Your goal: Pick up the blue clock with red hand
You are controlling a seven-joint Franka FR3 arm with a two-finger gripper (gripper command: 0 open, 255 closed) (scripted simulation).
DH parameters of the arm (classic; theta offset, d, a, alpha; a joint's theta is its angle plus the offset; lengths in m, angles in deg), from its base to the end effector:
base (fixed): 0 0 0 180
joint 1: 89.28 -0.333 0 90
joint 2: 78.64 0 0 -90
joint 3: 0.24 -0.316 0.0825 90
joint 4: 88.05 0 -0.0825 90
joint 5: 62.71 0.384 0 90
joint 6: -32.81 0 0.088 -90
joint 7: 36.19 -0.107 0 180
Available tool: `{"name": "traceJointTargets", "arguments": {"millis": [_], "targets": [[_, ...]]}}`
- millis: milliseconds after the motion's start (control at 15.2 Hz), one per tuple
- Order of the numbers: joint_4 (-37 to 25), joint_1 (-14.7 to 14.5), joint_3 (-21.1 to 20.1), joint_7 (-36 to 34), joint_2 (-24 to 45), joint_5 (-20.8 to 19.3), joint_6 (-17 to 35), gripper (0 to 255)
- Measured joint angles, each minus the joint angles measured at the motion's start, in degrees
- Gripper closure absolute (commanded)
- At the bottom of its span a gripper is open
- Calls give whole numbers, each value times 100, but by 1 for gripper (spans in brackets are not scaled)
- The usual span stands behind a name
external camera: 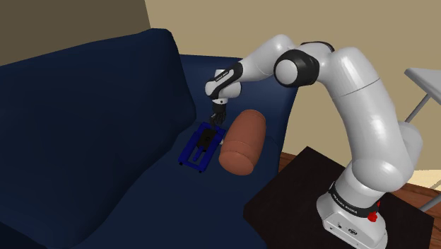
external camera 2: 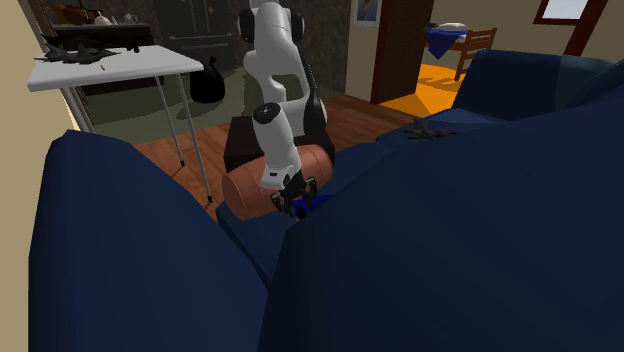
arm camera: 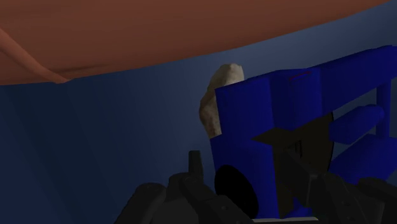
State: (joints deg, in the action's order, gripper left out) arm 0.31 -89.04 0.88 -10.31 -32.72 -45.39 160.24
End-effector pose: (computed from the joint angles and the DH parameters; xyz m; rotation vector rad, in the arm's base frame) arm 0.6926 -0.0053 0.1688 -2.8845 -0.3394 0.0932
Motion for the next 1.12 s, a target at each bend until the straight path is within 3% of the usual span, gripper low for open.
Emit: {"name": "traceJointTargets", "arguments": {"millis": [660, 1122], "targets": [[-8, -3, 1, -7, -3, -5, -18, 255], [98, -20, 30, -86, -373, -46, -272, 255]]}}
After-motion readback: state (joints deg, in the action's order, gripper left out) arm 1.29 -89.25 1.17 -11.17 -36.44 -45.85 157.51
